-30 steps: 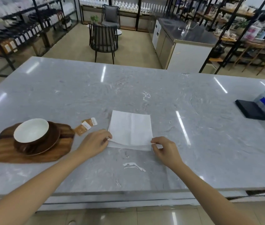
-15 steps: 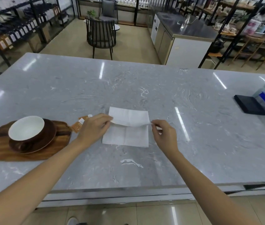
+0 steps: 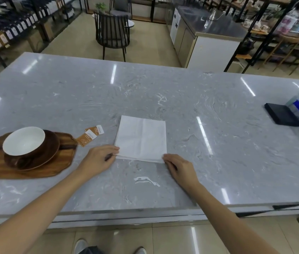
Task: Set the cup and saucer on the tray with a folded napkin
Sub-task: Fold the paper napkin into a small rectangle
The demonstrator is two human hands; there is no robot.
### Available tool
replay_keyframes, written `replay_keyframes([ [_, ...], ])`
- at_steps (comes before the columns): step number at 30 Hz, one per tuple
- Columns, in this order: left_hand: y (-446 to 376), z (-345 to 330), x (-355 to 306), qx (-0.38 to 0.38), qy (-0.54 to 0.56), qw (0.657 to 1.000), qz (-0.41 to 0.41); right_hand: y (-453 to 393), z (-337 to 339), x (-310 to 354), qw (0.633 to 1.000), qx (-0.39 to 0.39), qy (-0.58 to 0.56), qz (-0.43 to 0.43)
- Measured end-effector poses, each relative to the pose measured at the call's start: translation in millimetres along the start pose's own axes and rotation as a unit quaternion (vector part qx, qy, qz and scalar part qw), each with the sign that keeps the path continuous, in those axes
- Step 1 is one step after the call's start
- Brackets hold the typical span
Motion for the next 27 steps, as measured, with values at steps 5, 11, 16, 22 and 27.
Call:
replay_keyframes([
  [5, -2, -4, 5, 0.007, 0.036, 0.999, 0.013, -6, 1, 9, 0.999, -0.035, 0.022, -0.002],
  [11, -1, -7, 7, 0.023, 0.034, 0.999, 0.015, 0, -7, 8, 0.998, -0.026, 0.056, 0.005],
  [16, 1, -5, 8, 0.031, -0.005, 0.999, -0.005, 2, -9, 5, 0.999, -0.018, 0.049, -0.004],
  [22, -16, 3, -7, 0.039, -0.132, 0.99, -0.012, -4, -6, 11, 0.998, -0.028, 0.05, 0.002],
  [27, -65, -17, -36, 0.036, -0.117, 0.992, -0.036, -60, -16, 10, 0.994, -0.033, 0.105, -0.024],
])
Point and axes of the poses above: each hand's wrist, its own y-axis away from the middle knuckle, its own z-axis out of the back of the hand, x = y × z, the point moved 8 cm from there along -y, towards the middle knuckle, and after that the axes turned 8 degrees about -y, right-handed, at the moved point
